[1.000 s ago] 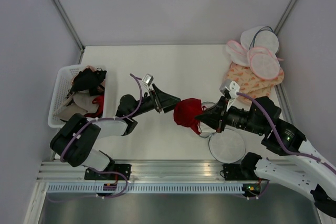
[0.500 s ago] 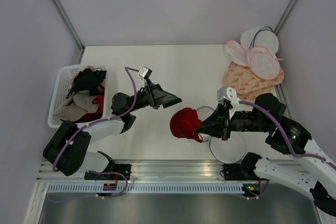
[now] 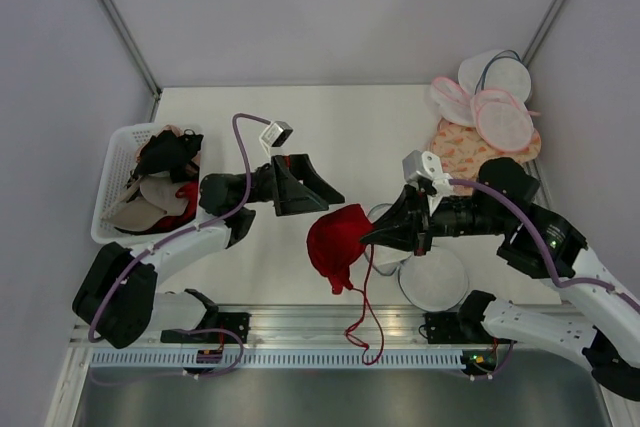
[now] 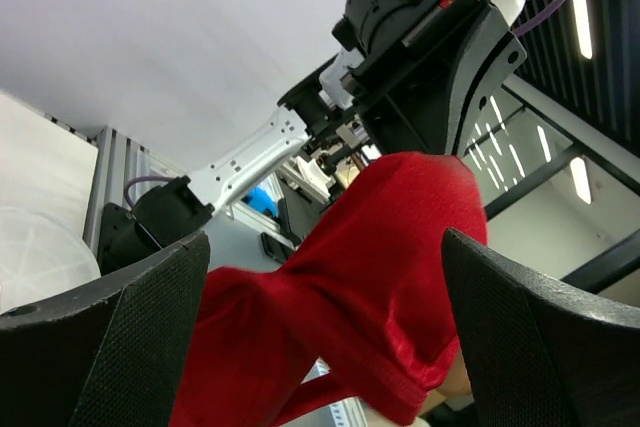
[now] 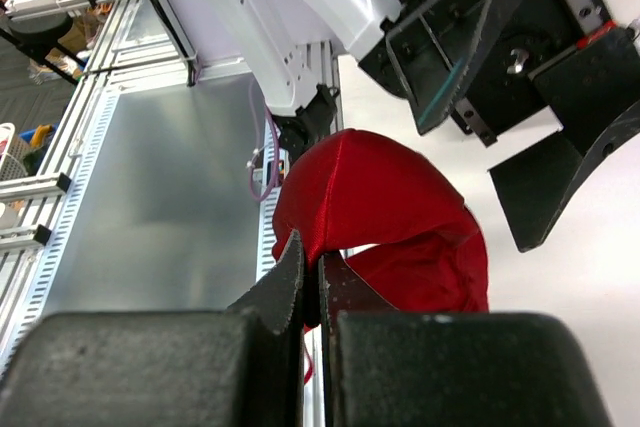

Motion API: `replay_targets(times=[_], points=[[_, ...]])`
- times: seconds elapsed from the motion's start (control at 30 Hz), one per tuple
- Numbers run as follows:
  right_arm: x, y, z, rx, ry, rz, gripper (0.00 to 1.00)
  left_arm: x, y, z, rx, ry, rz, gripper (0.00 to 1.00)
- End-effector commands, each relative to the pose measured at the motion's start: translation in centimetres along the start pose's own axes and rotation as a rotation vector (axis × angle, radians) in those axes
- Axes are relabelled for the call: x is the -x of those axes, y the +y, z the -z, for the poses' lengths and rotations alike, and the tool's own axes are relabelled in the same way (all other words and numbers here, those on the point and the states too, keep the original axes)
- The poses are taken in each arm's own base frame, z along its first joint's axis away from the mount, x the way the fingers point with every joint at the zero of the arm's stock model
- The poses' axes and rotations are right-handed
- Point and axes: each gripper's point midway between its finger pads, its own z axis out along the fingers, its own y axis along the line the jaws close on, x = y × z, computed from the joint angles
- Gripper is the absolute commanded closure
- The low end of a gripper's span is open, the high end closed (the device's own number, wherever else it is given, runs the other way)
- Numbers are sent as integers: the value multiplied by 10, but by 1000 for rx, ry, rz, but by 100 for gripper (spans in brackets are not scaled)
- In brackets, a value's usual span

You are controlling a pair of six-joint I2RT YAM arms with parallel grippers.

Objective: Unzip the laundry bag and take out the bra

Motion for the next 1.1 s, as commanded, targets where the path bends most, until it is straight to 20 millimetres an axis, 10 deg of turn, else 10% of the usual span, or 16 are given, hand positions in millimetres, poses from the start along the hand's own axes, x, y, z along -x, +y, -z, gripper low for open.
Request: replay_targets(times=[0.0,0.3,0.5,0.7,0.87,1.0,1.07], points=[[9,4,-6,47,-42,28,100,-14,-65,4,-241,58,-420,0],[-6,-19,-27,9,-7,-17,100,-48,-111,-1,-377,214,-456,0],[-4,-31,-35,-31,-25,-30,100,-56,-92,-2,-309,263,-375,6],[0,-43,-38,-87,-42,-44,99,-48,-57,-9,-102,252,-388,94],[2,-52,-35,-149,-54,-55,100,-24,-51,-4,139,147,-491,98],[0,-68,-28,-264,-61,-82,39,27,-9,30,619,-49,-550,98],[0,-76,-22,-321,-69,-94,26,48,-1,52,786,-147,-573,98]])
